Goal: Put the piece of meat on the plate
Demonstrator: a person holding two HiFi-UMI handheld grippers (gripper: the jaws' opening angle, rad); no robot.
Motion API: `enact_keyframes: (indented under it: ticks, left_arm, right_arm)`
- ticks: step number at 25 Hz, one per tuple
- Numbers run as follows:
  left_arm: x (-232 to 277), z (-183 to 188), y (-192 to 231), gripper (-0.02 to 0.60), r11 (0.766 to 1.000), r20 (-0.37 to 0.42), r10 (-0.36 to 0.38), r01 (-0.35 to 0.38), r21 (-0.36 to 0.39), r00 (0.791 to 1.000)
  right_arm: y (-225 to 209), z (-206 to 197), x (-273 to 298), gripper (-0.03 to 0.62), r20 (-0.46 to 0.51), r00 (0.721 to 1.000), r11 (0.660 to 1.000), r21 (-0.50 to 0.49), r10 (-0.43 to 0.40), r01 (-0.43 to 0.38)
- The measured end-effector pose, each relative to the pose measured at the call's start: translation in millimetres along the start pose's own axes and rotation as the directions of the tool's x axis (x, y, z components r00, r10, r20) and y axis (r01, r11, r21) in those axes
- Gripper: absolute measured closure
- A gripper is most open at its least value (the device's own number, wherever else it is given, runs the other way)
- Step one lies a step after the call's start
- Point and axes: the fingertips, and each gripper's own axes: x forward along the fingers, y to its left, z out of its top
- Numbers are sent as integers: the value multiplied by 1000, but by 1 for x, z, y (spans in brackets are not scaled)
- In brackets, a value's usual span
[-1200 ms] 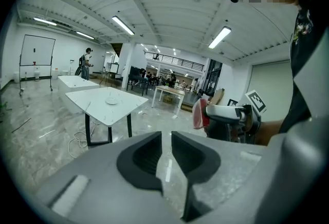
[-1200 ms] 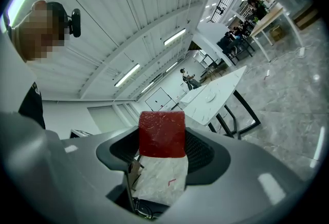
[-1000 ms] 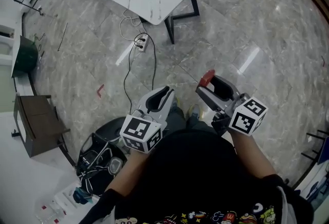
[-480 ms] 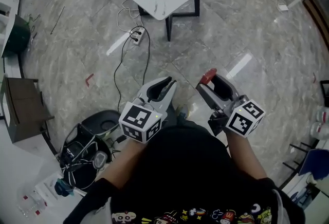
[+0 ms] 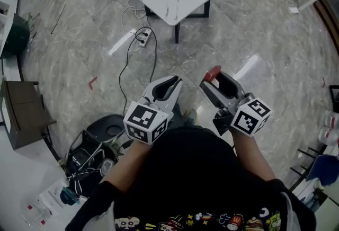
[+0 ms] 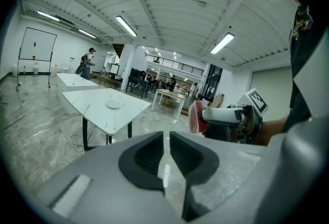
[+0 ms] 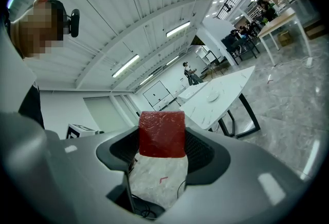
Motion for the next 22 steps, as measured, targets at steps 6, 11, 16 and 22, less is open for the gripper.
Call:
enact_keyframes:
  ticks: [6,11,16,22]
  left_arm:
    - [7,23,33,561,1000,2,-18,18,25,1000]
    - [11,35,53,566,998,-10,-51,51,49,999]
    - [13,46,73,581,995,-15,-74,75,67,997]
    - [11,52,96,581,992,-15,-103,104,66,995]
  right_arm:
    - [-1,19,31,295,27,999,1000,-4,-18,18]
    - [-2,28,50,295,54,997,999,1,-46,46]
    - [-2,35,65,295,77,994,997,9,-75,74]
    - [1,38,85,295,84,991,994,12,-108,107]
